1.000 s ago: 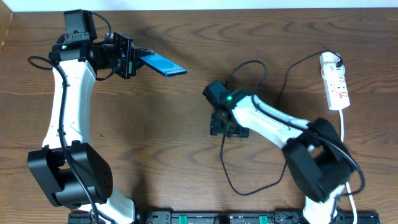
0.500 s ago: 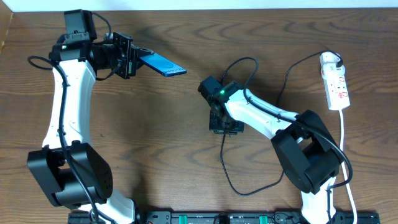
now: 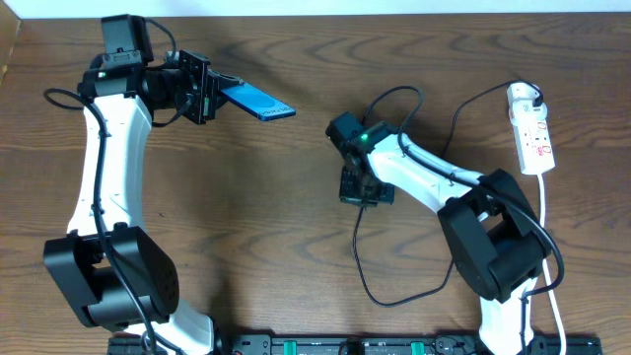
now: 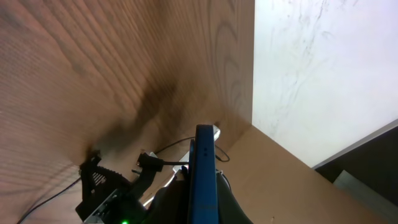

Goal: Plug charger to phone and switch on socket
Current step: 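Lower the right gripper to the black cable's plug end and grasp it, then lift the cable plug with the right gripper toward the phone's bottom edge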

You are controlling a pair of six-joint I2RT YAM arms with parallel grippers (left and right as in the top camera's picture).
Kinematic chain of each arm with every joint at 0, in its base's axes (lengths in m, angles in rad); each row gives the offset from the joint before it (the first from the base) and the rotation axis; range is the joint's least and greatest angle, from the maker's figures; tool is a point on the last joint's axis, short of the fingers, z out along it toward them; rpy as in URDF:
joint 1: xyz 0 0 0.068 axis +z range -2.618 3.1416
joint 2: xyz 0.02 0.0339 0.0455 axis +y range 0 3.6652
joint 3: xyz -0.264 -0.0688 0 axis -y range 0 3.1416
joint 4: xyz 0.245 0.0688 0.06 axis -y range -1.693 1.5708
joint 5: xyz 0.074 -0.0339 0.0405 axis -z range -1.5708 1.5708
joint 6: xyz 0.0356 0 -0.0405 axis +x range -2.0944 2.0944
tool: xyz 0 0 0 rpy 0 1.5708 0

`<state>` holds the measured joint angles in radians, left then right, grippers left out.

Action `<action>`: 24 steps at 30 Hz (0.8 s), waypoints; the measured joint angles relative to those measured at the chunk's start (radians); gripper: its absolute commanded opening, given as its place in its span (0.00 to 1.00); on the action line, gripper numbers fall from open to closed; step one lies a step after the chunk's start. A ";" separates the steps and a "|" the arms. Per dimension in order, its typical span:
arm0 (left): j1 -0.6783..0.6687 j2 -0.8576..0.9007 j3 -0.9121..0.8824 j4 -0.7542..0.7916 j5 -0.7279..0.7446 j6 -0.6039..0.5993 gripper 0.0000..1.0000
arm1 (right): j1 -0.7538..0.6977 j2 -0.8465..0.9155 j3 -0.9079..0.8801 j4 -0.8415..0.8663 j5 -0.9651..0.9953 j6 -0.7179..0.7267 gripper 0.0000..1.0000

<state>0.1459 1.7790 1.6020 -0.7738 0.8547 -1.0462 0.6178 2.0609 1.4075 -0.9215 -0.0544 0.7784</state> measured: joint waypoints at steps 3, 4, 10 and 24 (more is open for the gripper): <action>0.000 0.000 0.000 0.002 0.000 0.001 0.07 | -0.034 0.000 0.001 0.002 -0.013 -0.007 0.01; 0.000 0.000 0.000 0.010 0.001 0.006 0.07 | -0.052 0.000 0.002 0.002 -0.020 -0.011 0.01; 0.000 0.000 -0.002 0.146 0.072 0.059 0.07 | -0.153 0.001 0.013 0.035 -0.103 -0.066 0.01; -0.065 0.000 -0.003 0.494 0.233 0.139 0.07 | -0.342 0.001 0.034 0.410 -0.832 -0.259 0.01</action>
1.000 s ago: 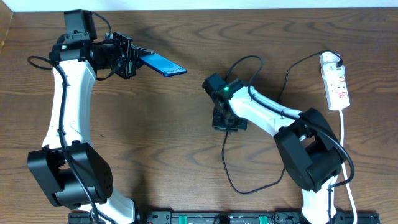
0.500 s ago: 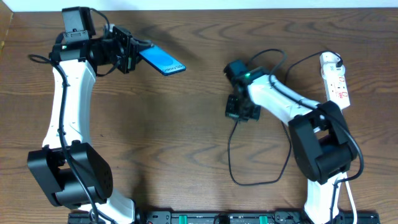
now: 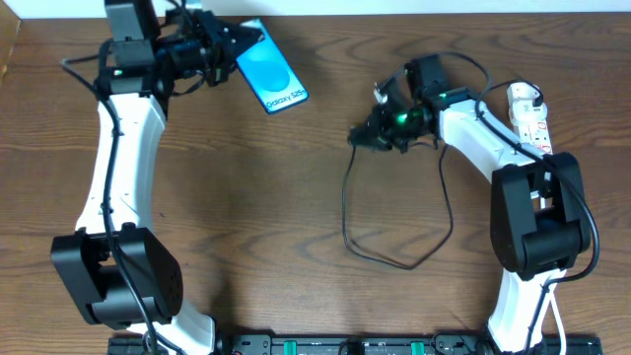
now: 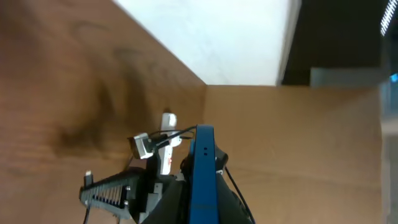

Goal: Plug charger to phone and switch on socket
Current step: 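Lift the cable plug with the right gripper toward the phone's bottom edge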

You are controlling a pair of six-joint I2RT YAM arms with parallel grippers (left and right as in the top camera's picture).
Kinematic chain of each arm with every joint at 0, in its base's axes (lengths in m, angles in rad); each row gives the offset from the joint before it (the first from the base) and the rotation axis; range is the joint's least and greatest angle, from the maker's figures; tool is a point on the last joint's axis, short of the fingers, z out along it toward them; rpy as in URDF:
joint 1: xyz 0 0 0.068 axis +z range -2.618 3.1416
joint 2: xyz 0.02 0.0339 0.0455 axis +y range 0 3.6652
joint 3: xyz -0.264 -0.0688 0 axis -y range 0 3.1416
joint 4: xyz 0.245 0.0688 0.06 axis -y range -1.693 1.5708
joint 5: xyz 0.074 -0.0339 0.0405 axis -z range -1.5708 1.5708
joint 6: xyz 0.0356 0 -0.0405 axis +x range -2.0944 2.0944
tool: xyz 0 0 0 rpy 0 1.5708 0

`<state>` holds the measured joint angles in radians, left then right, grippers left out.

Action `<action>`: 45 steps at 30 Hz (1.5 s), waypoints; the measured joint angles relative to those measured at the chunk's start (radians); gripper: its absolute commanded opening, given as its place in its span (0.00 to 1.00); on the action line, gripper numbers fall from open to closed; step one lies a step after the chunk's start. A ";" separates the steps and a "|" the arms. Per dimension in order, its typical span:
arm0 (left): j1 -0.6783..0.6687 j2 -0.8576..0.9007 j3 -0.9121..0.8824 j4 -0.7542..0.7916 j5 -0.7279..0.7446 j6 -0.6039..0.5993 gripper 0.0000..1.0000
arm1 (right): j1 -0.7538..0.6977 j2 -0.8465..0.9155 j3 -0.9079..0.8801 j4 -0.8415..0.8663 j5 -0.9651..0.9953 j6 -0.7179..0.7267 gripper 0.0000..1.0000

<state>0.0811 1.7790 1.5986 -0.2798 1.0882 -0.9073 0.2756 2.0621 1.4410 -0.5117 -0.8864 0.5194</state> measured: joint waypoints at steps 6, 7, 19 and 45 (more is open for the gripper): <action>-0.009 0.000 0.000 0.158 0.013 -0.010 0.08 | -0.008 0.001 0.002 0.234 -0.232 0.004 0.01; -0.009 0.000 0.000 0.180 0.013 -0.017 0.08 | -0.007 0.002 0.002 0.277 -0.262 0.013 0.01; -0.009 0.000 0.000 0.286 0.013 -0.166 0.08 | -0.007 0.006 0.005 1.007 -0.552 0.306 0.01; 0.003 0.001 -0.002 0.516 -0.050 -0.222 0.08 | 0.048 0.009 0.008 1.749 -0.660 1.079 0.01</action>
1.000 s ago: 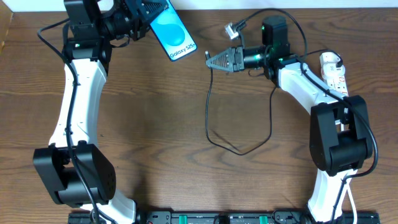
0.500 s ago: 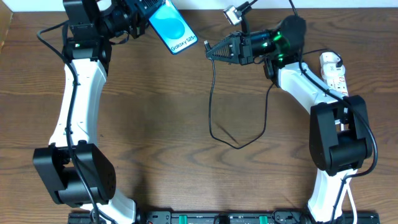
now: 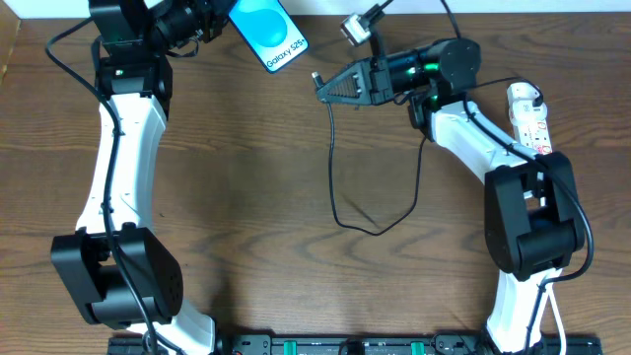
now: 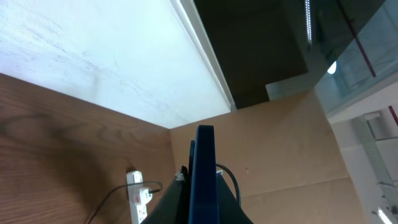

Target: Plug charger to phone and switch on socket

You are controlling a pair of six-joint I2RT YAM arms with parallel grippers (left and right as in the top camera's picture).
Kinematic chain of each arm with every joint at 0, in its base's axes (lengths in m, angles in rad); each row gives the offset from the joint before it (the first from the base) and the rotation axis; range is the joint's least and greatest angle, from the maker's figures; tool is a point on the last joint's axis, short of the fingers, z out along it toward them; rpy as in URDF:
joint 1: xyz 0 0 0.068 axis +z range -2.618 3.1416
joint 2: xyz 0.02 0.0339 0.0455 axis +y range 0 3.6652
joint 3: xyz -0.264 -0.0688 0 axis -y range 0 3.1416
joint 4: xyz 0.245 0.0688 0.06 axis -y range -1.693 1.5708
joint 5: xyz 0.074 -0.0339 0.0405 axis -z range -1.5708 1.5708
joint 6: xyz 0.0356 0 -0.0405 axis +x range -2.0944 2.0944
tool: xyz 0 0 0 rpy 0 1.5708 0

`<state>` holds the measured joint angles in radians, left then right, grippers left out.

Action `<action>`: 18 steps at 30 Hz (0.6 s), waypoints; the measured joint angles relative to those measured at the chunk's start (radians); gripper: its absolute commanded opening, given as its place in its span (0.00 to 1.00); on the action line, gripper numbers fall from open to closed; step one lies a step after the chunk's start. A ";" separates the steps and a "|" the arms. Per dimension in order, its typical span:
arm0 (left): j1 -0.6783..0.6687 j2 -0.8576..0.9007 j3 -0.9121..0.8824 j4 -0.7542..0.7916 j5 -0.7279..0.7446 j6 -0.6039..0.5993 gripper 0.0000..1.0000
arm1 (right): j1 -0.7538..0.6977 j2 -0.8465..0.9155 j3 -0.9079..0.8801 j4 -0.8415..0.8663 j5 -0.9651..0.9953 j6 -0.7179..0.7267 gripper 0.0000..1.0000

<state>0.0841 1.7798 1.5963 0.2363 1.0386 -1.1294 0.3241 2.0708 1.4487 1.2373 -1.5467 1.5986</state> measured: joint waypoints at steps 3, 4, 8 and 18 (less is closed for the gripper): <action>0.000 0.000 0.000 -0.001 0.009 0.003 0.08 | 0.027 0.000 0.000 0.000 0.000 0.014 0.01; 0.000 0.000 0.000 0.000 0.014 0.003 0.08 | 0.035 0.000 0.000 0.001 0.000 0.016 0.01; 0.000 0.000 0.000 -0.001 0.056 0.006 0.08 | 0.056 0.000 0.000 0.011 0.000 0.020 0.01; 0.000 0.000 0.000 -0.003 0.113 0.038 0.08 | 0.058 0.000 0.000 0.109 0.000 0.026 0.01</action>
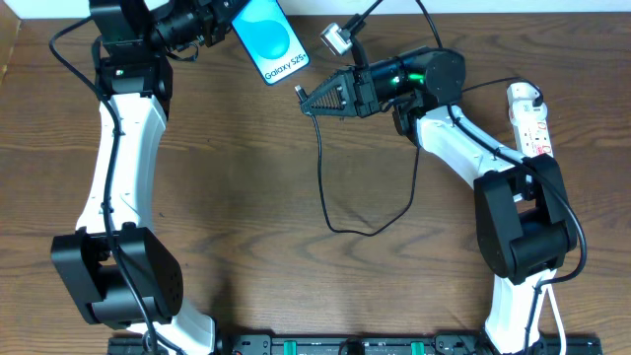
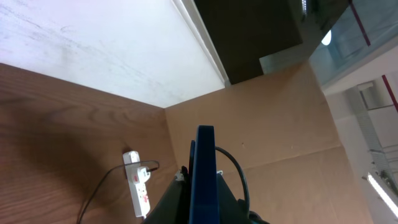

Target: Plug charger to phone and switch on socket

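A blue phone (image 1: 268, 41) marked "Galaxy S25" is held up at the back left, with my left gripper (image 1: 231, 22) shut on its upper end. In the left wrist view the phone (image 2: 204, 171) shows edge-on. My right gripper (image 1: 308, 97) points left at the phone's lower end, shut on the charger plug (image 1: 299, 91). A small gap separates plug and phone. The black cable (image 1: 323, 187) hangs from the gripper in a loop. The white socket strip (image 1: 530, 120) lies at the far right, also seen as the strip (image 2: 138, 190).
The wooden table (image 1: 246, 227) has the cable loop resting mid-right. A black rail (image 1: 345, 345) runs along the front edge. A cardboard wall (image 2: 280, 124) stands beyond the table's right side. Both arm bases sit near the front.
My right gripper has moved a little left and down with the plug, closing the gap to the phone's lower end. The cable loop shifted left. The phone has barely moved.
First my left gripper held the phone low at the back left while my right gripper was down at the cable mid-table. Then the phone was raised and turned, and the right gripper was up with the plug. After that the plug pointed at the phone, and now sits nearer.
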You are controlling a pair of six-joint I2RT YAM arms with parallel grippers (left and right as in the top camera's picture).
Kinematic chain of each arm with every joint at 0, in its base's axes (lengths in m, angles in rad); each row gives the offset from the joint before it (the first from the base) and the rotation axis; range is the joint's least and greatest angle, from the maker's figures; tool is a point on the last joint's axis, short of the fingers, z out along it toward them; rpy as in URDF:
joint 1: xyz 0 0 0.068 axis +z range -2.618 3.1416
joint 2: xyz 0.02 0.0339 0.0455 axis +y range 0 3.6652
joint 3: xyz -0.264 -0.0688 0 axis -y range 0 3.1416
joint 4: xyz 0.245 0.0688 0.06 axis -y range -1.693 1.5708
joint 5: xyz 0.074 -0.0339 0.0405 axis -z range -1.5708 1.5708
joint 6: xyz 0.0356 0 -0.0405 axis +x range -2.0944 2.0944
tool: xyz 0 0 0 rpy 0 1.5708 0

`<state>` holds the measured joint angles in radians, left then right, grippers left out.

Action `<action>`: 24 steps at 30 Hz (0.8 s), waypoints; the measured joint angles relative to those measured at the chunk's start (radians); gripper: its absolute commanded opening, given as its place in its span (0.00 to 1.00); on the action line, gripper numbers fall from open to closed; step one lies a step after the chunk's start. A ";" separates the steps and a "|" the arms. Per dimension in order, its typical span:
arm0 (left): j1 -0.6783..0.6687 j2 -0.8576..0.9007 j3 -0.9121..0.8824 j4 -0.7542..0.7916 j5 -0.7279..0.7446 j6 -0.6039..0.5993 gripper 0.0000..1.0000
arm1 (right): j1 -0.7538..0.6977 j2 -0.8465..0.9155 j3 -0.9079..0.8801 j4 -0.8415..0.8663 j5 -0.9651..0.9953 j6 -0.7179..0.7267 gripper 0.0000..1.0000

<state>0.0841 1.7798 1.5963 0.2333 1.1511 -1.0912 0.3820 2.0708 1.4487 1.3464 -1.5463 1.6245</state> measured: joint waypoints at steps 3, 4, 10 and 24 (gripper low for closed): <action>0.000 0.000 0.000 0.000 0.003 0.000 0.08 | 0.000 0.000 0.000 0.005 0.000 0.000 0.01; 0.000 0.000 0.000 0.000 0.003 0.000 0.08 | 0.000 0.000 0.000 0.005 0.000 0.000 0.01; -0.007 0.000 0.000 -0.002 0.003 0.011 0.08 | 0.000 0.000 0.000 0.005 0.000 0.000 0.01; -0.019 0.000 0.000 -0.058 0.019 0.036 0.08 | 0.000 0.000 0.000 0.005 0.000 0.000 0.01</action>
<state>0.0654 1.7798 1.5963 0.1753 1.1702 -1.0550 0.3820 2.0708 1.4487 1.3518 -1.5463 1.6245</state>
